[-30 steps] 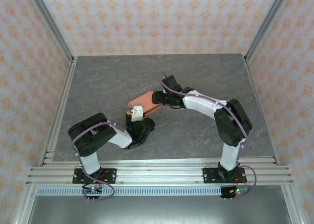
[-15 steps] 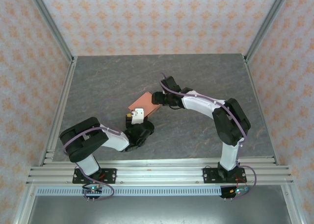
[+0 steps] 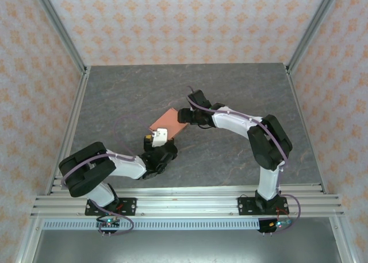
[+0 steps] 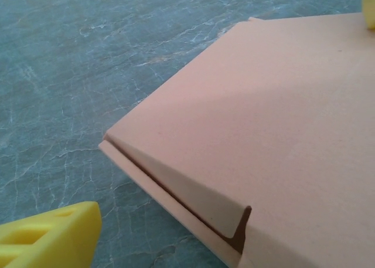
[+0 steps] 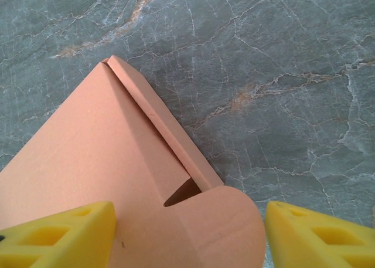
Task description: Fold the paper box
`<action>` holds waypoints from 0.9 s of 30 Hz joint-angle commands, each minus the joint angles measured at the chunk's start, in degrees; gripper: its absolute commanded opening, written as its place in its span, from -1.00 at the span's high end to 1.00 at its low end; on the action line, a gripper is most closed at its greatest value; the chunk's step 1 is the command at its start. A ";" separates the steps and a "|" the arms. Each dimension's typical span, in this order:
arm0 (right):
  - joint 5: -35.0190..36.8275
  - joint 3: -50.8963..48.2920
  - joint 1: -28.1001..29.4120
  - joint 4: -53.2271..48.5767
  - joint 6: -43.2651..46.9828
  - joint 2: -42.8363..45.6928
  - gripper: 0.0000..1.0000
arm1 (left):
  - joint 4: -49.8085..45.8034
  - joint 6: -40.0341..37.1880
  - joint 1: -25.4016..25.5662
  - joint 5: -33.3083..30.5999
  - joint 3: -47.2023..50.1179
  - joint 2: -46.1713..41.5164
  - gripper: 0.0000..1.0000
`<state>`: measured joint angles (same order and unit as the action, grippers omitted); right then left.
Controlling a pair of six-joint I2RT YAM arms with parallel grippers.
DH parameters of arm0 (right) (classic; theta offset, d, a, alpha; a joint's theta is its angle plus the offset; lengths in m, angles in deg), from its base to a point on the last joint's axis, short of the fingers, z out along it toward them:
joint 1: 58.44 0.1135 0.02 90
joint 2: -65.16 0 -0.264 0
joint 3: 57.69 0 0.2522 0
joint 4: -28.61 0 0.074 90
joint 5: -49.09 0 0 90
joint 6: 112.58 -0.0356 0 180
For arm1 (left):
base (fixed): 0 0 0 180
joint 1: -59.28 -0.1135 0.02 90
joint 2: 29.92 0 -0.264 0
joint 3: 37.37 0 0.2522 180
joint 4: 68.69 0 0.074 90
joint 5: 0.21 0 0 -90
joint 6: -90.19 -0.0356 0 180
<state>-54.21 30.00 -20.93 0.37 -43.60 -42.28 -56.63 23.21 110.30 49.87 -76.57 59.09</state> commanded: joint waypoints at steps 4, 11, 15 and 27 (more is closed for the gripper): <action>2.49 1.53 0.36 -0.90 -0.10 -1.19 -0.35 | -5.96 -1.94 0.53 5.60 0.56 -2.99 -0.65; 2.49 1.70 0.54 -0.90 -0.13 -1.26 -0.34 | -8.05 -3.60 0.57 6.98 0.72 -6.62 -0.71; 2.58 2.05 0.54 -1.13 -0.07 -1.42 -0.34 | -8.63 -5.20 0.57 8.63 1.08 -8.93 -0.74; 2.58 3.07 0.89 -1.52 0.08 -2.26 -0.34 | -10.46 -6.85 0.57 13.02 2.38 -11.29 -0.78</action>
<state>-53.27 31.44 -20.49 0.28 -43.58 -43.79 -64.65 17.60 110.30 61.73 -74.90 48.95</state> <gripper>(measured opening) 0.669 0.888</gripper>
